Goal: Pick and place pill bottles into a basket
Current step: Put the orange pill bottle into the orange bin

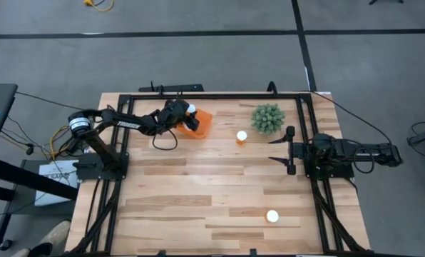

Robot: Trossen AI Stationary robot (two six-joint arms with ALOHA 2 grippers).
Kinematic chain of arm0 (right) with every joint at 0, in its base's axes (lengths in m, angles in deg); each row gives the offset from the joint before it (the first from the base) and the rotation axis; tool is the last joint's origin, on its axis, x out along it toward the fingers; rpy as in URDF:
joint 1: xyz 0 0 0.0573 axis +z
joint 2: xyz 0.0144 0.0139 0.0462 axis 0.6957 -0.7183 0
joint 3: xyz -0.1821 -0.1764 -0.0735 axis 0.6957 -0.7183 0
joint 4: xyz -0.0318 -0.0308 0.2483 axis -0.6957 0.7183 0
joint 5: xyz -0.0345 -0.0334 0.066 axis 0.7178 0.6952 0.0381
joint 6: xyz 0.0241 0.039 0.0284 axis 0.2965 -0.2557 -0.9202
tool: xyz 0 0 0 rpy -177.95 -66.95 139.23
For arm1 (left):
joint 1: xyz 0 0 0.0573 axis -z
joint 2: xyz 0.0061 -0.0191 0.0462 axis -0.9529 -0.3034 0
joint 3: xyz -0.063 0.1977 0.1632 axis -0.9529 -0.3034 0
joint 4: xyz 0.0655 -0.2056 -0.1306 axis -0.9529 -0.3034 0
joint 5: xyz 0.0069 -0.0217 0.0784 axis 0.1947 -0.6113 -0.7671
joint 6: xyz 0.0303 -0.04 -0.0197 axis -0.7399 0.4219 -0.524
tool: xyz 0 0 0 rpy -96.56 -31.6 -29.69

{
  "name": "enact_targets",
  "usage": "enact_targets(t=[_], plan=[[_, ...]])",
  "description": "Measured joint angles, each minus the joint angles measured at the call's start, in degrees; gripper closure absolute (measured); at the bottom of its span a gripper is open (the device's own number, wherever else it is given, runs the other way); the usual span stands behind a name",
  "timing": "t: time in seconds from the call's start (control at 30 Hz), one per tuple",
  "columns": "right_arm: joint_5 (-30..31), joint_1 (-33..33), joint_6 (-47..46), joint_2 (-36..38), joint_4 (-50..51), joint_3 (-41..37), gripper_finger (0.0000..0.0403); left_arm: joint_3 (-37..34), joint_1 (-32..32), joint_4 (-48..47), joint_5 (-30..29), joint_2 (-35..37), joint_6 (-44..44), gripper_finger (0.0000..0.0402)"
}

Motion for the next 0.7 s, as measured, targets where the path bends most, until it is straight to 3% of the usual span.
enact_targets(t=[0.3,0.57,0.7], plan=[[0.02,0.00,0.00,0.02,0.00,0.02,0.0138,0.00,-1.35,-0.07,4.12,0.00,0.67,0.0165],[0.02,0.00,0.00,0.00,0.00,0.01,0.0138,0.00,-1.15,-0.36,5.13,-0.01,0.70,0.0161],[0.02,0.00,0.00,0.00,0.00,0.02,0.0138,0.03,-1.11,2.78,9.92,0.02,0.72,0.0161]])
